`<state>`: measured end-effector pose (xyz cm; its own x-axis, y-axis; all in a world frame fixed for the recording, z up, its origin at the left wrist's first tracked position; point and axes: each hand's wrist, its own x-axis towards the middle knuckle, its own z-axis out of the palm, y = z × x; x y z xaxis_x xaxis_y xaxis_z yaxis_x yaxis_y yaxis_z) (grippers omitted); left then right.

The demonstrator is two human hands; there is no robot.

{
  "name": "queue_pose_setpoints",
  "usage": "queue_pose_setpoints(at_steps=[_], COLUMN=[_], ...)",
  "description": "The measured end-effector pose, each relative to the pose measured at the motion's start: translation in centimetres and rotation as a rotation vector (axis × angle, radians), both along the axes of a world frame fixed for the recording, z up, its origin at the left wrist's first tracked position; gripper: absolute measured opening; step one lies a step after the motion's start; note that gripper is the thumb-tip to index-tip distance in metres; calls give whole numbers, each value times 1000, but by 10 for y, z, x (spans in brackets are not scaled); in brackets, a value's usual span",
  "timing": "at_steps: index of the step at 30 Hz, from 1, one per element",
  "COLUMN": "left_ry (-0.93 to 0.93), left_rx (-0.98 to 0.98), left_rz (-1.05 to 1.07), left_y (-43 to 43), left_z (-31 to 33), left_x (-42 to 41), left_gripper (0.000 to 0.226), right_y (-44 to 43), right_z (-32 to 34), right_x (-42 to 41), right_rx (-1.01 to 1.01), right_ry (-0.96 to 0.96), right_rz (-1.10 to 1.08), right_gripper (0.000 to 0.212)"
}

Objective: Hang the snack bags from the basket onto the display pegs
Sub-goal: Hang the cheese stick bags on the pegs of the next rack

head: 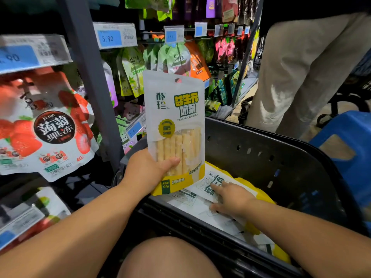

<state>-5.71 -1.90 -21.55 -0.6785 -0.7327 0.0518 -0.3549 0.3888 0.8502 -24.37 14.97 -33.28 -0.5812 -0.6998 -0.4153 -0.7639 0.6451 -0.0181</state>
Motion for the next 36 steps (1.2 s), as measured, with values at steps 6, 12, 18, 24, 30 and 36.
queue_pose_setpoints(at_steps=[6,12,18,24,30,36], left_ry=[9,23,66,70,28,76], left_rx=[-7,-6,10,-4,-9,38], left_rz=[-4,0,30,51,42,27], left_y=[-1,-1,-1,-1,1,0], left_z=[-2,-3,-6,-6,-6,-7], left_x=[0,0,1,1,-2,-1], left_gripper=[24,14,21,23,26,18], right_y=[-1,-4,-5,2,11,19], right_z=[1,13,44,74,99,141], right_x=[3,-3,-19,-31,-34,-17], right_rx=[-21,-73,-342,-599,-990,-1401], right_ry=[-14,-8,-27,-33,-85,-77], right_rz=[71,69,-92,-215,-384,-441], right_gripper=[59,47,42,38,33,19])
